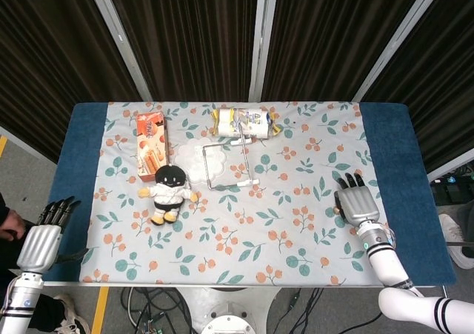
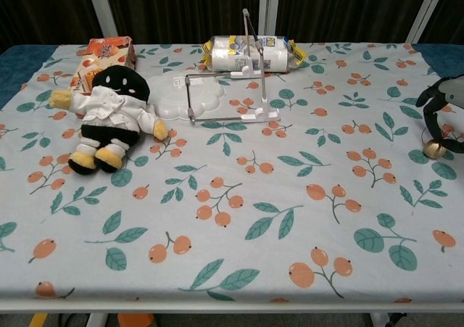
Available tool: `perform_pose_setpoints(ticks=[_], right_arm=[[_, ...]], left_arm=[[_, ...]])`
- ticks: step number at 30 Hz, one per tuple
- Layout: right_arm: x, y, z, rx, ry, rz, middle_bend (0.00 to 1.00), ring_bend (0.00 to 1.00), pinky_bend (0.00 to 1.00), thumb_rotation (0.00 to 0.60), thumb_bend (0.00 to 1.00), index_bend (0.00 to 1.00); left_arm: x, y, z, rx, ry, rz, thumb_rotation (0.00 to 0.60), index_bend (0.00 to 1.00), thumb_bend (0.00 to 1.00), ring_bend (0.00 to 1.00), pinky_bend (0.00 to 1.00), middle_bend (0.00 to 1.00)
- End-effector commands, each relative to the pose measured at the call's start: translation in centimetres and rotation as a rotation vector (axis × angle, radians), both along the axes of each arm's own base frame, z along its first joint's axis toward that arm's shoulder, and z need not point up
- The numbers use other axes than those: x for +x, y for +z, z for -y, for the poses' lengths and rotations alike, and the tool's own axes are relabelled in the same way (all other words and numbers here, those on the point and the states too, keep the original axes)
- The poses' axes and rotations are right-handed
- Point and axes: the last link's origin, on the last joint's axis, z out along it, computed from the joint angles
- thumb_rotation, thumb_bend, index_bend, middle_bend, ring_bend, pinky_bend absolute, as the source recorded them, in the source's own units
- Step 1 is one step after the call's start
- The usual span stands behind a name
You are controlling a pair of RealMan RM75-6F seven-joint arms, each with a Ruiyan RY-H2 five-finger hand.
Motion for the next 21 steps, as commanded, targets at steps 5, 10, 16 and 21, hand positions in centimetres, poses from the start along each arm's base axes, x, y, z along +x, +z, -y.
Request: perform_pose_setpoints(ticks=[5,10,16,21], right_arm=[[-0.1,-0.5,-0.1,0.015,-0.004,-0.010,0.16,0.00,0.00,0.600,0.42,0.72],[0.0,-0.5,-0.1,0.017,-0.003,-0.008,0.15,0.00,0.00,0.600,0.36,0.67],[0.0,0.0,-0.1,0.026,0.010,-0.001,0.04,0.00,0.00,0.600,0.16,0.24],[0.1,0.5,-0.1,0.020,0.029,0.023,0.00,0.00,0.00,0.600,0.11,0.00]], left_arm=[[0.0,0.1,0.0,0.000,0.000,0.001,0.600,0.08,0.06,0.00,0.02,0.04],[0.0,0.1,0.0,0.001,-0.001,0.001,0.600,0.08,0.06,0.00,0.02,0.04],[0.0,0.0,0.0,-0.001,-0.003,0.001,0.600,0.08,0.06,0.00,0.02,0.04],[0.1,0.1,0.0,0.000,-0.004,0.000,0.600,0.08,0.06,0.00,0.02,0.04]])
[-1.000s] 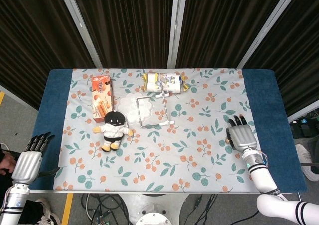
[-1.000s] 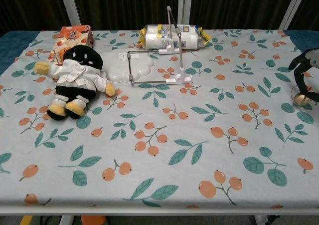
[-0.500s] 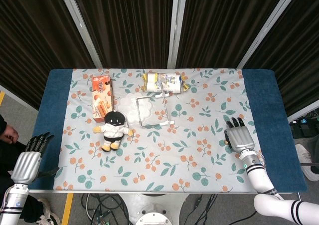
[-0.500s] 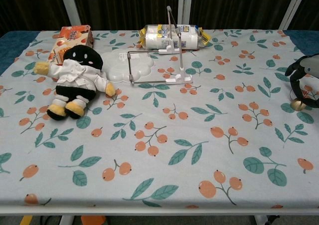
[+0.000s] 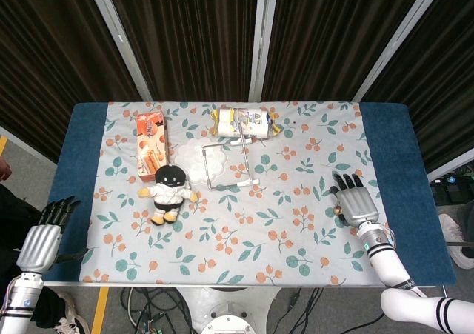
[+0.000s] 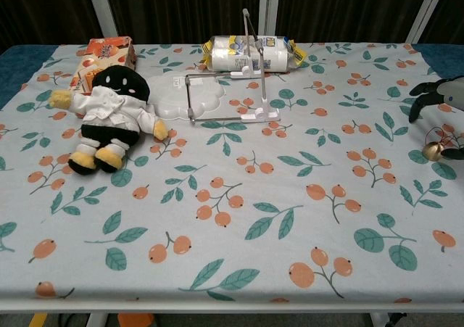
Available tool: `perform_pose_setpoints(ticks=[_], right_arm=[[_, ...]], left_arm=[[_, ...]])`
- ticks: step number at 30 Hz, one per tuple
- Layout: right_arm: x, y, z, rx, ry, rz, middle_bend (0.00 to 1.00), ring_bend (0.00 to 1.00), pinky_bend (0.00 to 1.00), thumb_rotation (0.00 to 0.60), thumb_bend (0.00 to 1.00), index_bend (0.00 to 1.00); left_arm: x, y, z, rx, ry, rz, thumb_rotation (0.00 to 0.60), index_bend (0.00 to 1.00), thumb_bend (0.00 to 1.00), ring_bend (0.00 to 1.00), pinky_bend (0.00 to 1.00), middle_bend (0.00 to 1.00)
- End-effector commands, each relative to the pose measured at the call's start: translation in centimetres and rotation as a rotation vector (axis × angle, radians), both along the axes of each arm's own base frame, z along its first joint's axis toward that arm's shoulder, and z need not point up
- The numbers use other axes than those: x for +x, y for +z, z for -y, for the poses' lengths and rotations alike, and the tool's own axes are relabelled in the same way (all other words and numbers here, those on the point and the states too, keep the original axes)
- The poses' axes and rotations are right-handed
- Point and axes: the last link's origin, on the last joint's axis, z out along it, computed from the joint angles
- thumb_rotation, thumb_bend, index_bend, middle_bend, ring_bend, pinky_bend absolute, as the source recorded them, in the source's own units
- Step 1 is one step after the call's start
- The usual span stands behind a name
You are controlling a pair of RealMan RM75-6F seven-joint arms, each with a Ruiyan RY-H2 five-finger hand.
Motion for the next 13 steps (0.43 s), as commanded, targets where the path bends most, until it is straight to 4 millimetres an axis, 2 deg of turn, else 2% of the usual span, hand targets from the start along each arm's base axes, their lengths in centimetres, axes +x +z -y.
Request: perform_pose_setpoints(ticks=[1,5,8,13], right_arm=[[0.1,0.5,0.1,-0.006,0.014,0.016,0.00,0.00,0.00,0.600,0.11,0.00],[0.5,1.7,-0.3,-0.040,0.038,0.056,0.00,0.00,0.00,0.600,0.09,0.00],[0.5,3.6,-1.5,-0.104,0.072,0.092,0.00,0.00,0.00,0.600,0.07,0.00],[-1.5,7.6,-5.9,-0.279,0.152,0.172,0.00,0.00,0.00,0.600,0.03,0.00]], left_arm=[[0.0,0.0,0.0,0.000,0.000,-0.001,0.600,0.08,0.06,0.00,0.02,0.04],[0.0,0.1,0.0,0.003,0.001,-0.001,0.600,0.08,0.06,0.00,0.02,0.04],[0.1,0.2,0.1,0.009,-0.002,-0.003,0.600,0.08,0.06,0.00,0.02,0.04],[0.3,0.5,0.0,0.022,-0.009,-0.009,0.600,0.08,0.06,0.00,0.02,0.04]])
